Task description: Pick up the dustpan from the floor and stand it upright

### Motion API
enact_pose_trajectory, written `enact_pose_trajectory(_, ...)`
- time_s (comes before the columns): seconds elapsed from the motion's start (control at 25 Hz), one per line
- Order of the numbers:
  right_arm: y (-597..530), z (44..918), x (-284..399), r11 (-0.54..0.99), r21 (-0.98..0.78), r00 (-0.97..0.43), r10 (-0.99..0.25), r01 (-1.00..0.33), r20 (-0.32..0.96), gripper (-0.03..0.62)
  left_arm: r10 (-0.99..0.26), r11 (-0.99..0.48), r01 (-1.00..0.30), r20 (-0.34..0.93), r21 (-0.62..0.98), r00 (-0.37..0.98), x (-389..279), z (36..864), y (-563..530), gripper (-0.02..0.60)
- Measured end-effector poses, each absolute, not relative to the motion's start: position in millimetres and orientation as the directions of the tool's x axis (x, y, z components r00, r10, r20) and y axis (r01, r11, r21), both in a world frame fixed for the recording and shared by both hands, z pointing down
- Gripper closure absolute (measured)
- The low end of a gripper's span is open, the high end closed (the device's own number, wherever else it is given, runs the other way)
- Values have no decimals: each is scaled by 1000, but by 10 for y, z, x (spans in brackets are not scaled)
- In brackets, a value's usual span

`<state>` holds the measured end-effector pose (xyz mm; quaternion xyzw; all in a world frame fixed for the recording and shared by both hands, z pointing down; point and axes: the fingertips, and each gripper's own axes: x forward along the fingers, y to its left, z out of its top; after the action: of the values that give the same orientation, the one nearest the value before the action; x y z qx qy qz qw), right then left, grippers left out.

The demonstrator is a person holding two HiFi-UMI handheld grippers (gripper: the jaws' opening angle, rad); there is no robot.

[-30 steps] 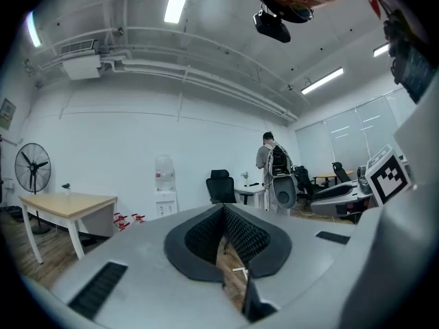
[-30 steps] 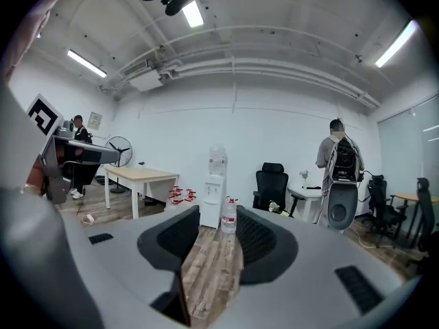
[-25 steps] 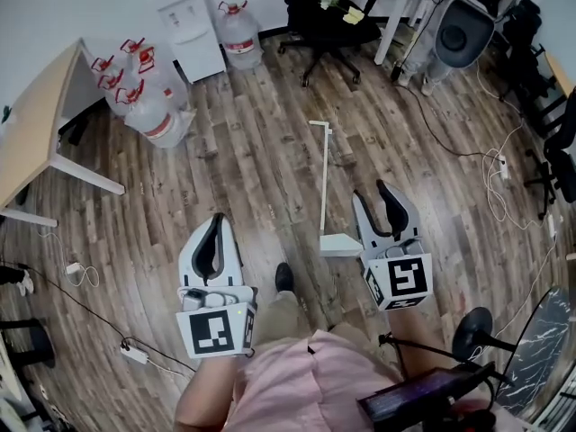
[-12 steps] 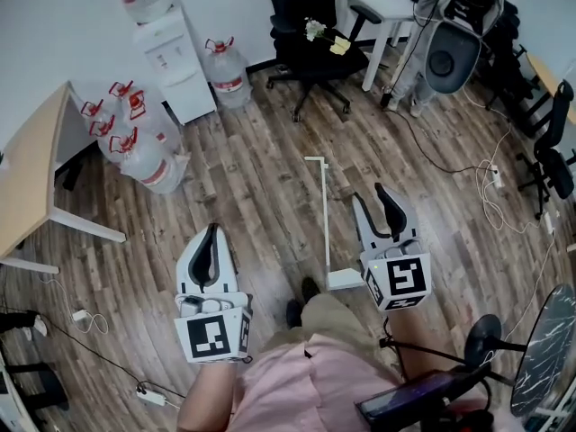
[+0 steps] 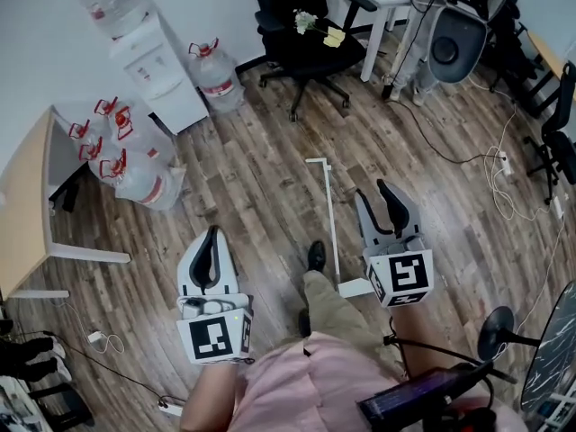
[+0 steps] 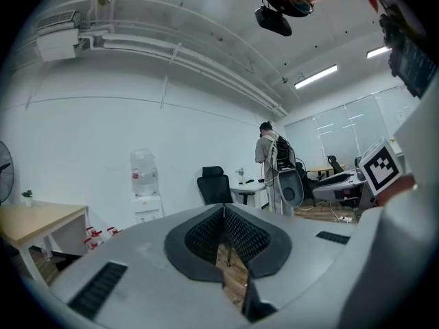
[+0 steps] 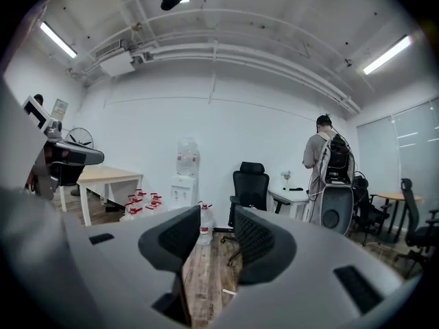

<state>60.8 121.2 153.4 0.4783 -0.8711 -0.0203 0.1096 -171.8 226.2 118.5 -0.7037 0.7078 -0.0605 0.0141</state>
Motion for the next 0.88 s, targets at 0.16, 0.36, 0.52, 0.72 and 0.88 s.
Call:
enact_pose_trajectory(0.16, 544, 1667, 584, 525, 126, -498, -845, -842, 192, 437, -998, -16, -993, 67, -116, 9, -1811, 1233, 1550, 568)
enact_pose_trajectory(0.36, -305, 1699, 527, 519, 123, -489, -846, -846, 212, 437, -997, -20, -994, 82, -108, 11, -1952, 1271, 706, 568)
enact_pose_trajectory(0.52, -845, 1521, 423, 516, 147, -487, -852, -844, 194, 437, -998, -10, -995, 67, -97, 3, -2116, 1208, 187, 568)
enact_pose_trajectory(0.72, -1309, 1651, 211, 518, 154, -480, -847, -841, 229, 436, -995, -22, -998, 96, -64, 15, -2366, 1361, -376, 568)
enact_pose_trajectory(0.88, -1689, 2011, 5, 511, 147, -459, -843, -847, 280, 434, -989, -54, -998, 137, -37, 49, -2589, 1677, -827, 568)
